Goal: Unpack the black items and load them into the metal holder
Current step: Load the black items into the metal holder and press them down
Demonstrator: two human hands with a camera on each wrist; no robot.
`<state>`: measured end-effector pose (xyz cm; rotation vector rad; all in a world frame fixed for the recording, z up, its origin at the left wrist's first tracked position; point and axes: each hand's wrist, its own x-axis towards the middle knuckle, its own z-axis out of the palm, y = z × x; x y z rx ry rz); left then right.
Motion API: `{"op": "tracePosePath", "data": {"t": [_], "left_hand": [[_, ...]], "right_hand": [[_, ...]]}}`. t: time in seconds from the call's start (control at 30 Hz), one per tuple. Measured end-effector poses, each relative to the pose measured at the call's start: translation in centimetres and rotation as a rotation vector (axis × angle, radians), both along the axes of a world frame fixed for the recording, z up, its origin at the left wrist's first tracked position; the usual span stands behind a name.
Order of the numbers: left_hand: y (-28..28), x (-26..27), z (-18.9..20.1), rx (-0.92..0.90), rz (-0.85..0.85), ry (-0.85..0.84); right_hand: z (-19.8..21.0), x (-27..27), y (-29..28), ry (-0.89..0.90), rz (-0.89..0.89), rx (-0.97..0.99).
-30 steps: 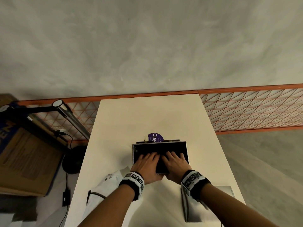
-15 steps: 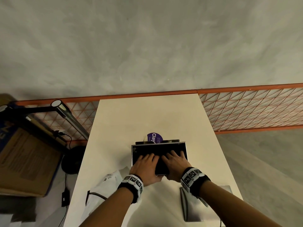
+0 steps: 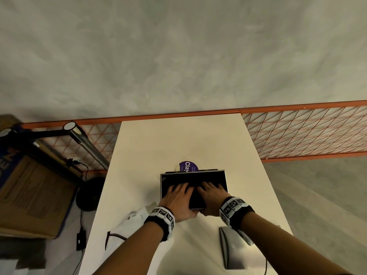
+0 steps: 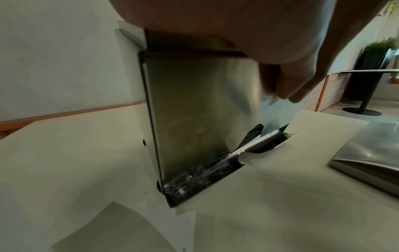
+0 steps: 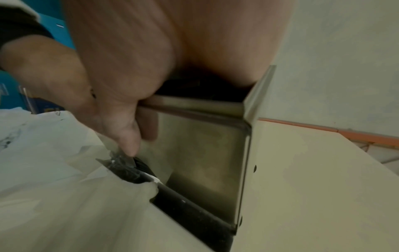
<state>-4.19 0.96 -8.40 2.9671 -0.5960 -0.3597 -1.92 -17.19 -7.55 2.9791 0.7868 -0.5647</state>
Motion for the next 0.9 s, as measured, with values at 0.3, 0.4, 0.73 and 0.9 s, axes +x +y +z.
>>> {"op": "tracePosePath", "data": {"t": [0.3,0.4,0.73,0.9], "left_hand": [[0.0,0.4,-0.4,-0.01,0.004,0.016],[0.1,0.5,-0.4,-0.002,-0.019,-0.015],[0.2,-0.3,-0.3,0.025,-0.051,-0.149],[0.1,0.0,0.2,-0.01,-0.027,-0.104]], "right_hand": [[-0.3,0.3,0.0,0.027,-0.003,0.019],[-0.2,0.4,0.1,0.051,-0.022,0.017],[0.3,-0.8,-0.1,-0.12,0.058,0.021],[0.3,-0.7,-0.1,-0.176,0.062,0.009]]}}
